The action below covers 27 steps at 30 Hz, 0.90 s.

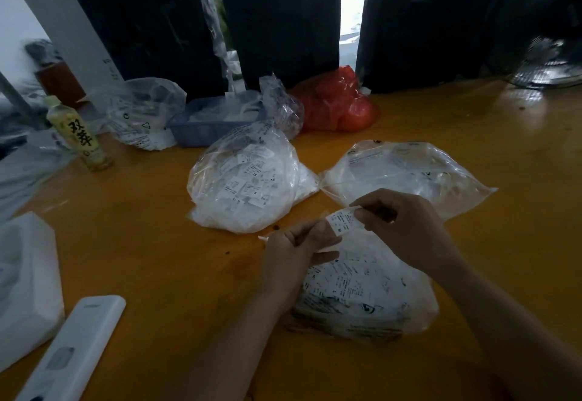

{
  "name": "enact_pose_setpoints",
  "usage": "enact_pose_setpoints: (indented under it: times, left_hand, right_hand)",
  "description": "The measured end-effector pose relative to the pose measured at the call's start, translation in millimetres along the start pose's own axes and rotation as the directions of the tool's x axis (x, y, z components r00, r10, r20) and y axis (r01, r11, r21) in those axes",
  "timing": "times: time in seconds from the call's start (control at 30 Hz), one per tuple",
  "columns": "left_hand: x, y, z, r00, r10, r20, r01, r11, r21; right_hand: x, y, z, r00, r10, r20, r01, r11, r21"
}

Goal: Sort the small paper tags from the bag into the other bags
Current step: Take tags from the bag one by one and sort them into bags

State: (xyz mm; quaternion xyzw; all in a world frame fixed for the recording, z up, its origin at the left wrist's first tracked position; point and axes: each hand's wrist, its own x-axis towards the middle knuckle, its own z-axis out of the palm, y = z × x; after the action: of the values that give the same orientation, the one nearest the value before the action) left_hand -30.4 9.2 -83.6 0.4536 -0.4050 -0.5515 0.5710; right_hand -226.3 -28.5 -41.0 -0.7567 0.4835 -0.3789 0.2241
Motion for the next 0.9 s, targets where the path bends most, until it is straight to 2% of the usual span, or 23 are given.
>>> enact_pose_setpoints:
  times: [0.1,0.3,0.43,0.53,0.77,0.9]
  left_hand:
    - [0,1,0,1.0,-0.009,-0.016,0.009,1.0,0.001]
    - [-2,2,1,1.0,-0.028,0.0,0.028,0.999,0.032]
    - [-3,0,2,1.0,-0.022,-0.014,0.022,1.0,0.004]
    - [-3,1,3,0.999,-0.03,-0.024,0.029,0.999,-0.016]
    - [-5,4,5,1.0,-0.002,0.003,0.002,0.998,0.056]
    - [-5,6,4,1.0,0.028,0.009,-0.029,0.979,0.204]
  right_hand:
    - [1,3,-2,1.0,0.008,-0.002,-0.008,1.0,-0.002]
    - [-1,3,8,0.995,0.013,0.095,-0.015,1.0,0.023]
    - [0,2,13,0.993,0.114,0.01,-0.114,0.988,0.107]
    - [-3,-1,16,0.998,0.06,0.008,-0.061,0.995,0.081]
    - [-7,-4,21,0.994,-0.034,0.107,0.018,0.99,0.143]
    - [-4,0,17,1.0,-0.005,0.009,0.004,0.997,0.072]
